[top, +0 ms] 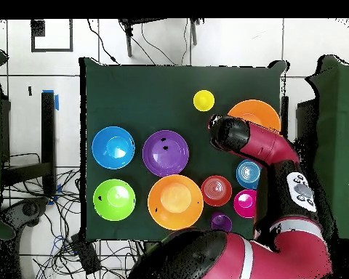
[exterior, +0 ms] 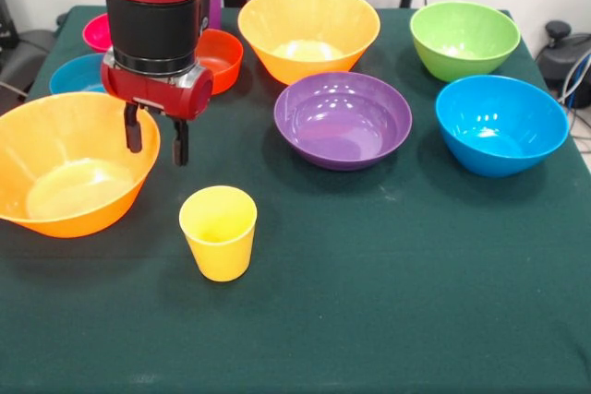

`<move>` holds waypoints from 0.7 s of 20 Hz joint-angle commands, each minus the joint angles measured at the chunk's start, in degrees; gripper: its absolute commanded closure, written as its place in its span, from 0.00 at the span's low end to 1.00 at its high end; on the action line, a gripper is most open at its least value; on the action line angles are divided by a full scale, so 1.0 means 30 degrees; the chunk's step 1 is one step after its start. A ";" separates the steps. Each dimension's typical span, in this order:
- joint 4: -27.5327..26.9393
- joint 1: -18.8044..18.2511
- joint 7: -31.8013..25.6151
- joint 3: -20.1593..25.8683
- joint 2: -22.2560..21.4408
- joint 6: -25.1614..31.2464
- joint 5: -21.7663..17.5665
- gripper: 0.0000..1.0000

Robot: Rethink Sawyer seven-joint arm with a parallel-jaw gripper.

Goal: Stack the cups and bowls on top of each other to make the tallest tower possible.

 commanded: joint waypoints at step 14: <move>0.1279 0.0298 -0.0125 0.2051 0.0102 0.0420 -0.1228 1.00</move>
